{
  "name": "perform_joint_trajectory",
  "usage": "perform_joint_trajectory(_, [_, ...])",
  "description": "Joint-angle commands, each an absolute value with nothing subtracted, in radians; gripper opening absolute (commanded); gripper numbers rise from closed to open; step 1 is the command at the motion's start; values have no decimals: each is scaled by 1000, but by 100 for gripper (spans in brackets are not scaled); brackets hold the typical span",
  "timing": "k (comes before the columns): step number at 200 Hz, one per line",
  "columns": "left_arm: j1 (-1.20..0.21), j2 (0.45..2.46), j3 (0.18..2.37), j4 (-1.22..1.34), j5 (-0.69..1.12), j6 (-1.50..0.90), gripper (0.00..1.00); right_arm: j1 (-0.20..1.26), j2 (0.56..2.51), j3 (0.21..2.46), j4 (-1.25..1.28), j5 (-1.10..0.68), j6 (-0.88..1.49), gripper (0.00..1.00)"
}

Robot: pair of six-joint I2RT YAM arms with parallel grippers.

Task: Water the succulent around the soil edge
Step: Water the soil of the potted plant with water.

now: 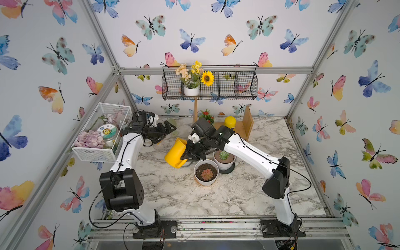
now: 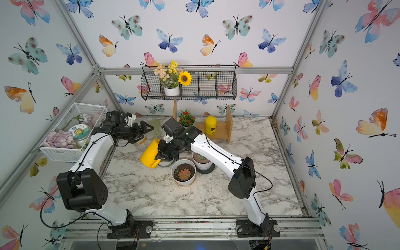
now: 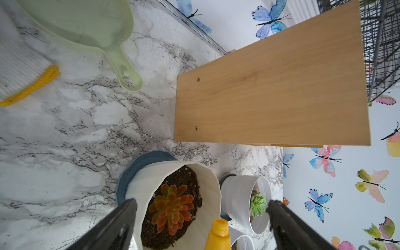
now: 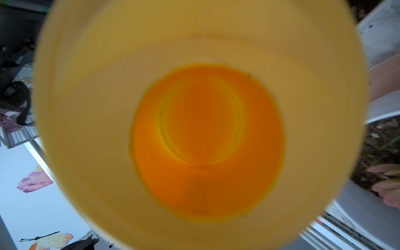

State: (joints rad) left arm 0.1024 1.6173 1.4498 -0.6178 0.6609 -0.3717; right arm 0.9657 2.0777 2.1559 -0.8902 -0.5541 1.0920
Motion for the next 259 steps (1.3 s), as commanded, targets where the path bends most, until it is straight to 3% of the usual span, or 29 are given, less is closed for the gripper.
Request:
perform_joint_trajectory(1, [91,1632,1469,-600,701,-388,99,950,2073,2137,-855,-598,1079,1])
perform_joint_trajectory(143, [30,1549,1413,-629,629,-417,99,924,1897,1910,-820,-658,1019,1])
perform_joint_trajectory(193, [11,1497,1384,-689,589,-425,99,920,1980,2080,-1059,-601,895,1])
perform_joint_trajectory(242, [-7,1462,1368,-753,523,-425,99,920,2131,2383,-1368,-453,763,1])
perform_joint_trajectory(259, [-8,1459,1363,-761,493,-417,99,920,2113,2350,-1373,-411,749,1])
